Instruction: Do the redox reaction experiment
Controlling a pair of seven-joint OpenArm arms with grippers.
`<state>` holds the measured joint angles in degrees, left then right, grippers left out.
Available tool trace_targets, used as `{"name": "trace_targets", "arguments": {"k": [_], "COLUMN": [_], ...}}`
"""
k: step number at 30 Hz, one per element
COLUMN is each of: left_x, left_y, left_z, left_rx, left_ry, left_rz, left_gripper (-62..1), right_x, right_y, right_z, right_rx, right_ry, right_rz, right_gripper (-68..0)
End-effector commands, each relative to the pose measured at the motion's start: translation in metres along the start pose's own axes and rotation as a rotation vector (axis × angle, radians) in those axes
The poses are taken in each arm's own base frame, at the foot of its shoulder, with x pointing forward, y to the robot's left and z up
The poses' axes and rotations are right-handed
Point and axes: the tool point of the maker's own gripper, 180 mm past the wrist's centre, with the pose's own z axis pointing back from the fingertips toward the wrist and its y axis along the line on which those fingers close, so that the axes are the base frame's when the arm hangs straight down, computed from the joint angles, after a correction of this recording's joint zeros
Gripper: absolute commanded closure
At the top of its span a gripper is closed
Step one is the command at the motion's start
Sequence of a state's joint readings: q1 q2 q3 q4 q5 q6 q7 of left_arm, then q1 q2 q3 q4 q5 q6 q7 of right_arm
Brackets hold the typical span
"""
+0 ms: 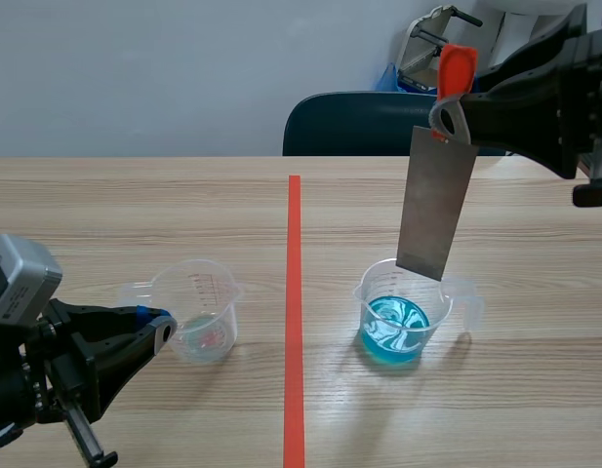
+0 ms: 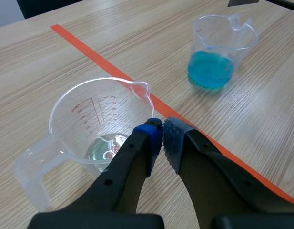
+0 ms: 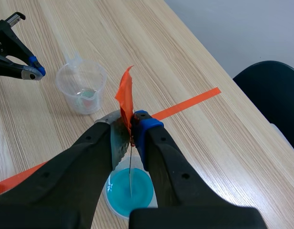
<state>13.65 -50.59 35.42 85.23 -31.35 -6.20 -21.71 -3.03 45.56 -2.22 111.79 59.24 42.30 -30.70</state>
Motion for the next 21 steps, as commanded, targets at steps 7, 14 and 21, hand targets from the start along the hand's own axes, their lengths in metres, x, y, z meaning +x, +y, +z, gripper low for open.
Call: {"name": "trace_targets", "arguments": {"k": [7, 14, 21], "left_x": [0.0109, 0.0109, 0.0109], "left_y": [-0.002, -0.002, -0.002], "left_z": [-0.0034, -0.0034, -0.0034], "left_rx": [-0.006, -0.006, -0.006], "left_ry": [-0.043, -0.043, -0.043], "left_rz": [0.006, 0.006, 0.006], "left_gripper": [-5.7, -5.7, -9.6], "right_x": [0.0113, 0.0113, 0.0113], "right_y": [0.0008, 0.0008, 0.0008], "right_z": [0.0022, 0.0022, 0.0022], "right_rx": [0.009, 0.009, 0.009], "right_ry": [-0.023, -0.023, -0.023], "right_rz": [0.032, 0.032, 0.032], "right_gripper": [-0.6, -0.6, -0.6]}}
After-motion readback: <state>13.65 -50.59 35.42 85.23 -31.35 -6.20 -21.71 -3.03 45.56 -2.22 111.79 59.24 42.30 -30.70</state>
